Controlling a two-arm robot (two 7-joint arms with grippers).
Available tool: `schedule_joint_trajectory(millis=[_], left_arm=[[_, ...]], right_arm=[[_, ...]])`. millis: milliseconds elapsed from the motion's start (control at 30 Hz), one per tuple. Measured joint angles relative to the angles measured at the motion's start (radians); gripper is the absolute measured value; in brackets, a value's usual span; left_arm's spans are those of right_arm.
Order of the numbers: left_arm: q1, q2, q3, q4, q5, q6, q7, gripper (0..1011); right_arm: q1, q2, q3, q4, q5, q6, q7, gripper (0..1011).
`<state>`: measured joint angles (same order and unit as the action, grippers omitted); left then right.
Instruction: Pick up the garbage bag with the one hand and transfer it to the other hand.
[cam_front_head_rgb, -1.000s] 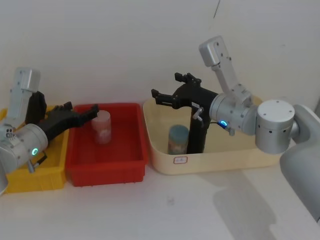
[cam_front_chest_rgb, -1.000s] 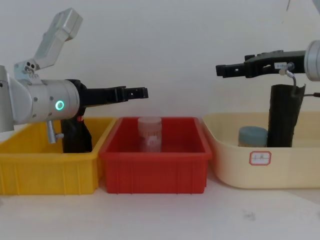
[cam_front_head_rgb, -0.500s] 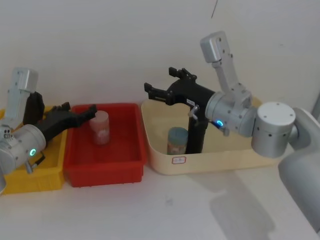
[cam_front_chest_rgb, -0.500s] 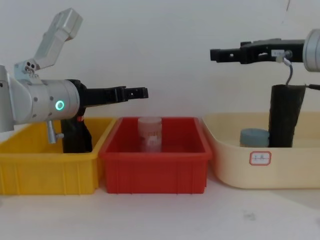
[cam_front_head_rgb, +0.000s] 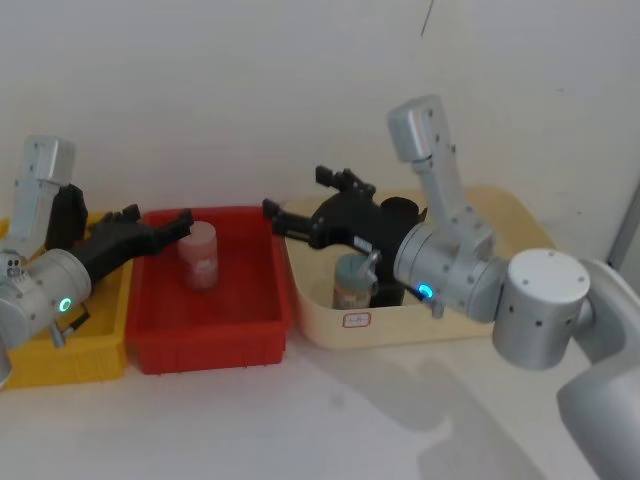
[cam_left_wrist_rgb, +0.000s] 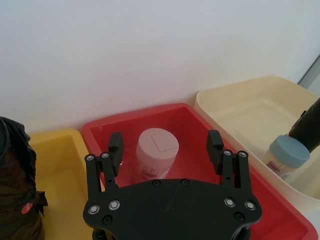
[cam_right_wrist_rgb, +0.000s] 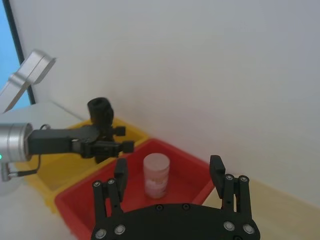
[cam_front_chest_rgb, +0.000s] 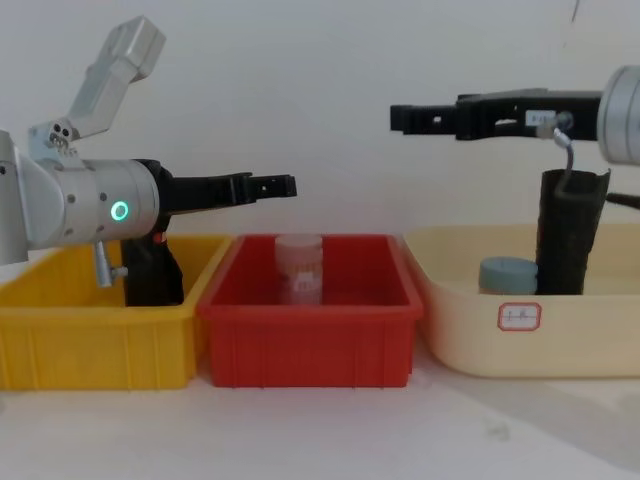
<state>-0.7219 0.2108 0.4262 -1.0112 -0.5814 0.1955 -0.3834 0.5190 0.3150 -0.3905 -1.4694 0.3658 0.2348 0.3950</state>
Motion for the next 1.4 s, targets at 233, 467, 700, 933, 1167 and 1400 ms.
schedule_joint_trajectory(millis=[233,467,700,933,1167,1400], left_arm=[[0.000,0.000,0.000,0.000,0.000,0.000,0.000,1002],[0.000,0.000,0.000,0.000,0.000,0.000,0.000,1001],[0.000,0.000,0.000,0.000,0.000,0.000,0.000,1002],[0.000,0.000,0.000,0.000,0.000,0.000,0.000,1002],[0.000,0.000,0.000,0.000,0.000,0.000,0.000,1002],[0.000,0.000,0.000,0.000,0.000,0.000,0.000,1001]], right_arm=[[-0.044,-0.010,-0.029,-0.045,-0.031,0.008,-0.043,1000],[-0.068,-0.024,-0.050,-0.065,-0.061,0.005,-0.076,1000],[-0.083,-0.032,-0.064,-0.078,-0.077,0.002,-0.094,1000],[-0.090,-0.036,-0.071,-0.085,-0.087,0.000,-0.104,1000],[-0.095,-0.039,-0.075,-0.089,-0.094,0.000,-0.111,1000],[-0.097,-0.041,-0.077,-0.091,-0.097,-0.001,-0.114,1000]])
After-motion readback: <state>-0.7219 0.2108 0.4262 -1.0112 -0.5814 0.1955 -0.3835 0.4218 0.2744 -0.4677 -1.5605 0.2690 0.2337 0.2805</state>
